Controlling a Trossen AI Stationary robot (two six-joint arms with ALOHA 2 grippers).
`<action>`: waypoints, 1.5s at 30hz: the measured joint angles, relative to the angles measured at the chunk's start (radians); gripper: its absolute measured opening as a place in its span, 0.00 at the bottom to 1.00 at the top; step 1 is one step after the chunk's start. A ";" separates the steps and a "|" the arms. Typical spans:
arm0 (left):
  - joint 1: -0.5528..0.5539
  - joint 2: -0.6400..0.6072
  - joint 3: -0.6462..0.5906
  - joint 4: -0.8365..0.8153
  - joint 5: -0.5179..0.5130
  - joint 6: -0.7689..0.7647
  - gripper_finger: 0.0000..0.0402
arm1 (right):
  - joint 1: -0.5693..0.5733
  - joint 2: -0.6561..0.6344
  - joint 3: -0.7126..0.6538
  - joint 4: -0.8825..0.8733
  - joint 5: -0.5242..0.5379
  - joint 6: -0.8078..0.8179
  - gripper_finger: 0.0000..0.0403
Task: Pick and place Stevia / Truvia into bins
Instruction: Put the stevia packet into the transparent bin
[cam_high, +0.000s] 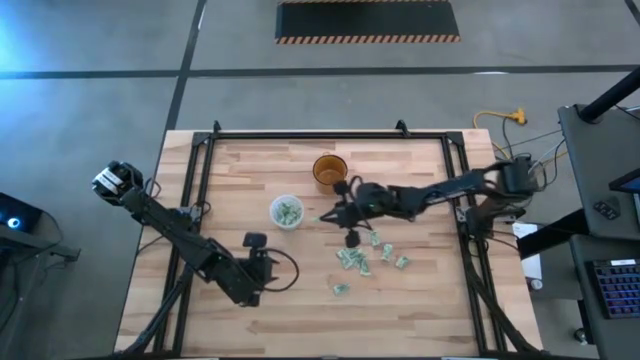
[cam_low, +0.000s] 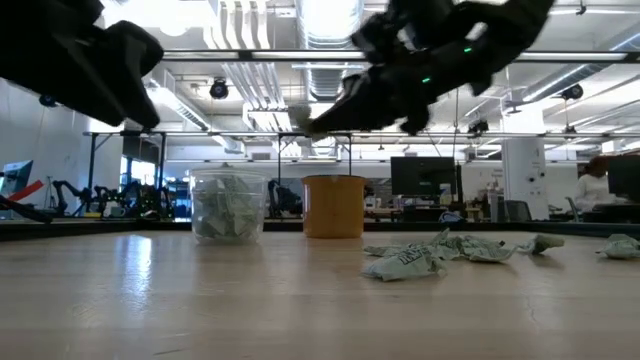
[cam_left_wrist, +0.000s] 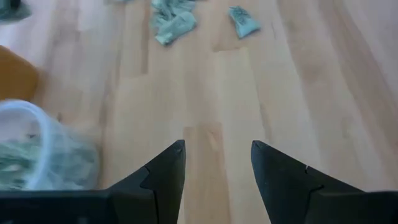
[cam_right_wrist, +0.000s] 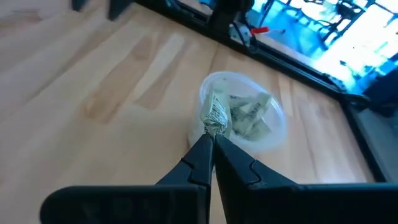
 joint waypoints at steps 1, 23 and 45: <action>-0.004 0.000 -0.001 -0.001 0.006 -0.011 0.42 | -0.006 0.032 0.029 -0.008 -0.007 0.000 0.02; -0.035 -0.002 -0.009 0.000 0.010 -0.012 0.42 | -0.147 0.358 0.457 -0.175 -0.168 0.110 0.02; -0.036 -0.002 -0.008 0.001 0.014 -0.014 0.41 | -0.149 0.356 0.485 -0.373 -0.280 0.099 0.25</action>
